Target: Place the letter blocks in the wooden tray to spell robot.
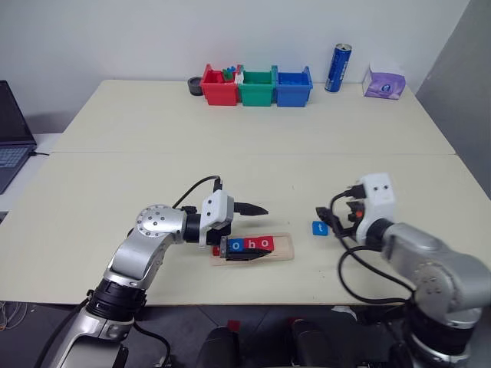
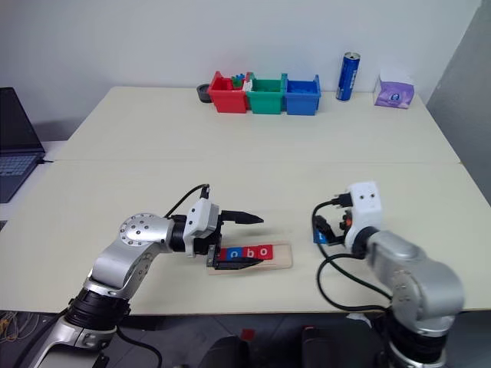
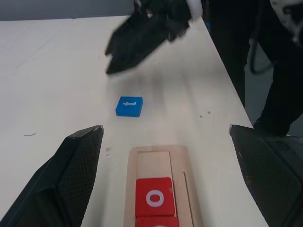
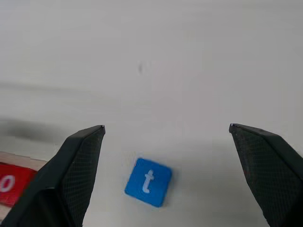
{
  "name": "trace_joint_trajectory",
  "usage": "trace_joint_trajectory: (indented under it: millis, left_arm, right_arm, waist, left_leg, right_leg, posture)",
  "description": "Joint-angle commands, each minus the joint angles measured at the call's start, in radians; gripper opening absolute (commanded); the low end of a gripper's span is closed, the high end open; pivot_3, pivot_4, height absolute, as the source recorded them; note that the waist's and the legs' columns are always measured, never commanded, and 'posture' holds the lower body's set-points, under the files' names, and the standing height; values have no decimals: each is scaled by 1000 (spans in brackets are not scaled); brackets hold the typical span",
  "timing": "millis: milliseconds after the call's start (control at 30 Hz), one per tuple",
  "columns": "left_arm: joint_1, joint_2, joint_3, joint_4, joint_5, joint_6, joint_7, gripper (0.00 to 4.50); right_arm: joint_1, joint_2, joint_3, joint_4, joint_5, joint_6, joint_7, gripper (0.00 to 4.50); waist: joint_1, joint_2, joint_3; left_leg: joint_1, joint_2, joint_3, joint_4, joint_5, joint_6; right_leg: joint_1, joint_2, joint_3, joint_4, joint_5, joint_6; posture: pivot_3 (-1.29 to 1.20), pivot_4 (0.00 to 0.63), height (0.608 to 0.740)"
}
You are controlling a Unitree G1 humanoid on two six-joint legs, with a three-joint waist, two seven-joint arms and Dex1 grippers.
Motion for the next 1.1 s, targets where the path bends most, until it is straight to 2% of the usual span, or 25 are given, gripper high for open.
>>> trace_joint_trajectory:
  millis: [33,100,167,367,667,1100]
  left_arm:
    - [-30,6,32,15,-20,-29,-17,4500]
    - [-38,-1,30,26,-19,-35,-22,4500]
    - [-42,-15,25,41,-18,-46,-26,4500]
    - [-57,-55,7,61,-6,-71,-26,4500]
    - [-66,-68,-5,44,-9,-65,-36,4500]
    - [-74,-73,-13,31,-10,-60,-40,4500]
  right_arm:
    - [24,-160,-15,36,100,-199,248,4475]
    - [106,-285,27,110,79,-405,415,4475]
    - [177,-365,85,194,39,-611,549,4475]
    - [185,-398,211,415,-51,-935,664,4475]
    - [96,-365,305,653,-114,-1114,698,4475]
    - [46,-358,365,791,-159,-1186,736,4475]
  waist:
    - [0,-1,0]
    - [3,-1,1]
    - [3,-2,1]
    - [-4,-4,2]
    - [2,-4,3]
    - [3,-4,3]
  left_leg:
    - [0,0,0,0,0,0]
    - [-1,0,0,0,0,0]
    - [-1,0,1,0,0,0]
    - [1,0,2,0,0,1]
    - [1,0,1,1,0,0]
    - [1,0,1,1,0,0]
  right_leg:
    - [0,0,0,0,0,0]
    - [0,0,0,-2,0,0]
    - [1,0,0,-3,0,0]
    - [1,0,1,0,0,0]
    - [1,0,0,0,0,0]
    - [1,0,1,0,0,0]
  posture:
    - [0,150,740]
    - [0,150,740]
    - [0,150,740]
    - [0,150,740]
    - [0,150,740]
    - [0,150,740]
